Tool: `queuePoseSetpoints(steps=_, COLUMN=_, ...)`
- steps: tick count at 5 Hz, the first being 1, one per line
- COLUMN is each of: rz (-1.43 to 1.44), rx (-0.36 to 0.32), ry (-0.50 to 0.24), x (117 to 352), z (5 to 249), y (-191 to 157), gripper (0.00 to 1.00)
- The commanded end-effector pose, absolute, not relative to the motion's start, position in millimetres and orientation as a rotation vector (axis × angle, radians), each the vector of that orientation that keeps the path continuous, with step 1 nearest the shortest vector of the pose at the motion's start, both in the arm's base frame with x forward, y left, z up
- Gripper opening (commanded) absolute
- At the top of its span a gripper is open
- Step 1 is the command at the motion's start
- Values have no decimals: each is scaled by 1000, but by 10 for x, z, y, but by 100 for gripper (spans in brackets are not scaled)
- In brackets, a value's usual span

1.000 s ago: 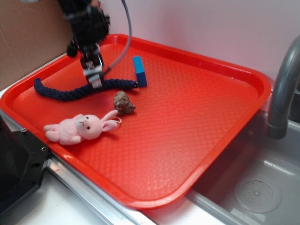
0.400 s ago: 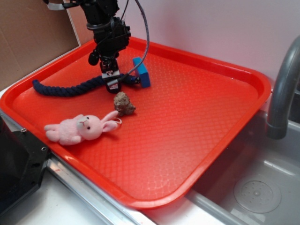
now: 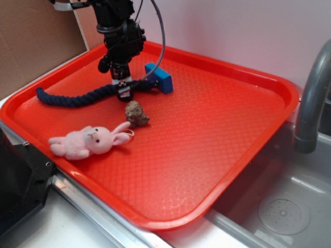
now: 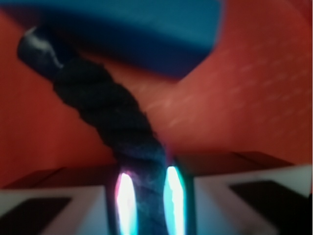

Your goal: Grab the blue rope.

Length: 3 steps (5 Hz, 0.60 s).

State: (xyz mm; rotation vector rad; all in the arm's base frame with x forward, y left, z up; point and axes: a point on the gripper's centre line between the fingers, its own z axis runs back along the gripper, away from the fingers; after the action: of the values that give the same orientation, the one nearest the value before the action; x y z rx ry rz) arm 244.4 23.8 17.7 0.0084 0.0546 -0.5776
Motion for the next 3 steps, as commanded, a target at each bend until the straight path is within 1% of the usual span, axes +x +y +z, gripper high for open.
queuePoseSetpoints(steps=1, rz=-207, rx=61, ry=61, x=2284, z=1026, y=28, gripper=0)
queuePoseSetpoints(steps=2, rz=-1, rx=-51, ry=25, x=2171, z=1491, y=-152, gripper=0)
queuePoseSetpoints(steps=3, rz=69, rx=-85, ry=-6, x=2052, z=1860, y=-286, gripper=0)
